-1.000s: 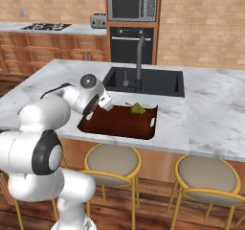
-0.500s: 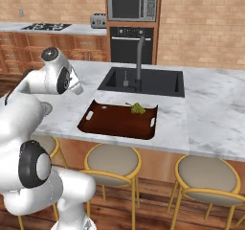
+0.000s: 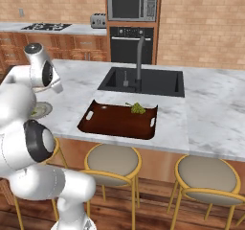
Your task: Create a steak meal by picking up the steak and asparagus from the tray and placing them on the plate. Leave the grapes on the tray.
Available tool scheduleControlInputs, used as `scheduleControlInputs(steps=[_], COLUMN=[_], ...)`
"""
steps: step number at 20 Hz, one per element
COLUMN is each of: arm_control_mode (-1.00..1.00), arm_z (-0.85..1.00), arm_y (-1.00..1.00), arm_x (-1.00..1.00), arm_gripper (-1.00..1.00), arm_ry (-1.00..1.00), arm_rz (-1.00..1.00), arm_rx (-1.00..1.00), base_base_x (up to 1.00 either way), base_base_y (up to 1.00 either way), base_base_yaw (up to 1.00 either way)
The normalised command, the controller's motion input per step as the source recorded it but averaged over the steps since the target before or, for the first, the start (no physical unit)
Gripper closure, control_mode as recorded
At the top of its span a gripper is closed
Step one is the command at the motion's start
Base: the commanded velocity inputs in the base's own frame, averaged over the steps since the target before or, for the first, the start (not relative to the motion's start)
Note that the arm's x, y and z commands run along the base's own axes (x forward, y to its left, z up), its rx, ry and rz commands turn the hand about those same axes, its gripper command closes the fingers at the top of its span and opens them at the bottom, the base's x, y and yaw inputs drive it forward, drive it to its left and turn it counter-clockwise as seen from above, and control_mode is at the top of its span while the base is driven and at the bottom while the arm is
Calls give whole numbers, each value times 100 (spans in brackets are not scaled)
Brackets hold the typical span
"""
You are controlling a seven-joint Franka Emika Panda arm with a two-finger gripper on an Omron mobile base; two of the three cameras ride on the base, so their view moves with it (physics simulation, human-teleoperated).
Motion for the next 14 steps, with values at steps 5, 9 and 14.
scheduleControlInputs(steps=[5,9,14], arm_control_mode=[-100,-100,-100], arm_z=[-60,-52,-47], arm_y=[81,86,71], arm_x=[23,16,25], arm_gripper=[100,100,100], arm_ry=[2,0,0], arm_rz=[10,10,11], arm_rx=[0,0,0], base_base_x=[0,0,0], base_base_y=[0,0,0], base_base_yaw=[0,0,0])
